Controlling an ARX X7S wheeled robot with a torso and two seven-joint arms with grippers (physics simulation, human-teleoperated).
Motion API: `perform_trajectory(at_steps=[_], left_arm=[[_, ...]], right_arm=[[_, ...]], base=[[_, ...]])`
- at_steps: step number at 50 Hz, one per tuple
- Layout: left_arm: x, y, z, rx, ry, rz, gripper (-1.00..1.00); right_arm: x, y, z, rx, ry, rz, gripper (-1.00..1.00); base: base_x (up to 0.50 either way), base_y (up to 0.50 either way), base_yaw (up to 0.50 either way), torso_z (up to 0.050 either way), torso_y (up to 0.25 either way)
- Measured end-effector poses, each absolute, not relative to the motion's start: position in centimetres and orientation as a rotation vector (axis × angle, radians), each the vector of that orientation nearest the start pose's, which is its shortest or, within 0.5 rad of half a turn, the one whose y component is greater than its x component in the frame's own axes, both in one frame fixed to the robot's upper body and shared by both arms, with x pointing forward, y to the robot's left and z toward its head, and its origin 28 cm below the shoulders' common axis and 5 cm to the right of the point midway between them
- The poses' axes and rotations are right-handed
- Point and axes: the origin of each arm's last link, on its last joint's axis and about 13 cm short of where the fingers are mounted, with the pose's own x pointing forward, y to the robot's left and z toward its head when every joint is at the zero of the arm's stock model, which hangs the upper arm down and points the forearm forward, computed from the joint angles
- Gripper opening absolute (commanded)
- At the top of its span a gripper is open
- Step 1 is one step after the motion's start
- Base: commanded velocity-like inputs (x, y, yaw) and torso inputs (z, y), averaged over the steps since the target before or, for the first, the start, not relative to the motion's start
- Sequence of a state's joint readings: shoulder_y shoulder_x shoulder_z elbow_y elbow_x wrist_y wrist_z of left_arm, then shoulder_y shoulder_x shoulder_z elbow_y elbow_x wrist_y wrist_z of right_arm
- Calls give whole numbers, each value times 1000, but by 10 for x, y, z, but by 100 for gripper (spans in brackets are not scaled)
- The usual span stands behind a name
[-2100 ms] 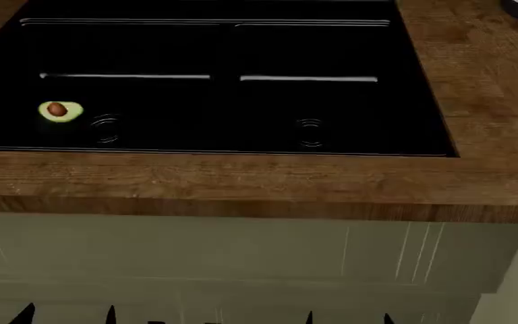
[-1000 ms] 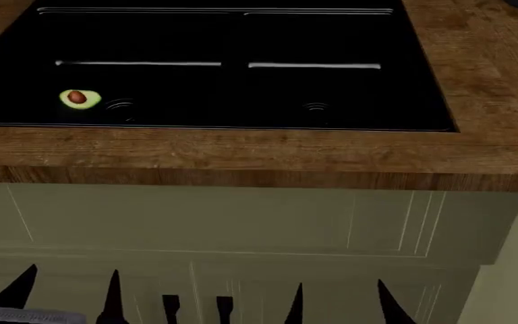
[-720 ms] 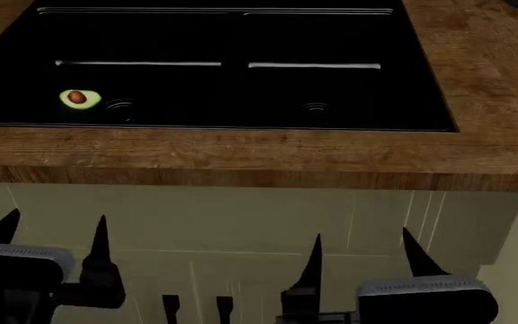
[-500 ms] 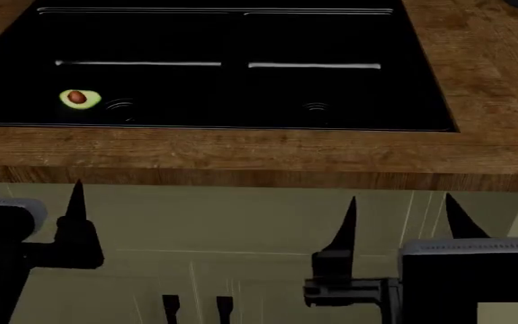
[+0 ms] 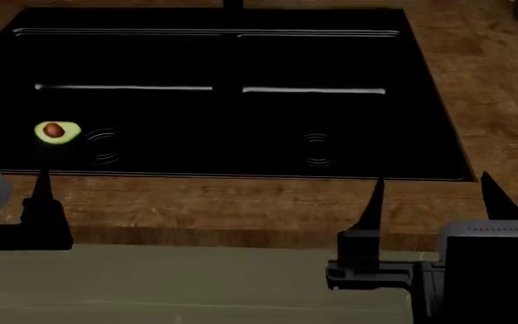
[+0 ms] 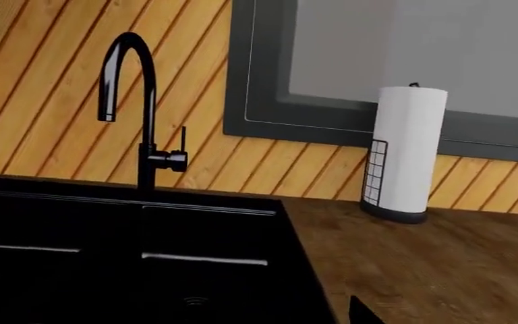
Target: Pick the rolling pin from the counter and place it in the sink
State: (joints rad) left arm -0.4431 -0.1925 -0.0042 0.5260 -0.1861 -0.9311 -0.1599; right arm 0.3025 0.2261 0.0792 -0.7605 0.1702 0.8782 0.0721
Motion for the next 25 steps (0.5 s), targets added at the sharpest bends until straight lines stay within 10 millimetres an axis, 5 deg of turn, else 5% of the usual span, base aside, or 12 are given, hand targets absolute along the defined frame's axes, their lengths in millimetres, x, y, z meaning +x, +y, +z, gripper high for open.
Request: perform_trajectory(at_steps=[25], left_arm=[[254,234,168,51,-34,87,100]], right_arm=[[218,-137,171,-78,-195,-32,100]], base=[[500,138,0,0,1]])
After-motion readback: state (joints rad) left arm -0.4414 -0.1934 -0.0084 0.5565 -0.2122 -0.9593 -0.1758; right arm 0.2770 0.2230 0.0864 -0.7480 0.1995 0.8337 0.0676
